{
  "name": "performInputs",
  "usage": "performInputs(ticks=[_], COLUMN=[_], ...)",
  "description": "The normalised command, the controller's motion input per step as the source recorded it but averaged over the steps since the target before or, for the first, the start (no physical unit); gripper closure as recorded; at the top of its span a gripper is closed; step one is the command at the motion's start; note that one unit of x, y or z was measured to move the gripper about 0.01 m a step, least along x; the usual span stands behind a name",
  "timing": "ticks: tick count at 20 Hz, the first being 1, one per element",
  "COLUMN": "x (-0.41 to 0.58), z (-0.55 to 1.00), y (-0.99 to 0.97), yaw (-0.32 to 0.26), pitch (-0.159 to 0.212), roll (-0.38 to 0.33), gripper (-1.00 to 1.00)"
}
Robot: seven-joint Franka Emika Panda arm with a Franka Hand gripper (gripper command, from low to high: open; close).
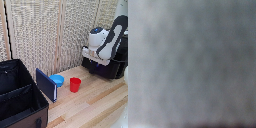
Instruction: Gently grip the air fryer handle with your gripper and kindly pull it open by sliding your gripper away from the base. Gradually bring your gripper in line with the blue bowl and gently capture it, without tightening your grip too much. Securely place the blue bowl inside the opened air fryer with a steady position. Liberate your robot's gripper, and withdraw your gripper from the proximity of the air fryer.
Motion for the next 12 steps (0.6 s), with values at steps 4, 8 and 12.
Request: performInputs(ticks=[4,8,12], x=[0.017,0.076,0.131], z=[0.00,-0.08,-0.26], y=[0.96,0.86,0.63], yaw=[-0.052,-0.093,-0.142], pitch=[-0.136,-0.104,-0.043], roll=[0.000,-0.034,-0.087], gripper=[1.00,1.00,-1.00])
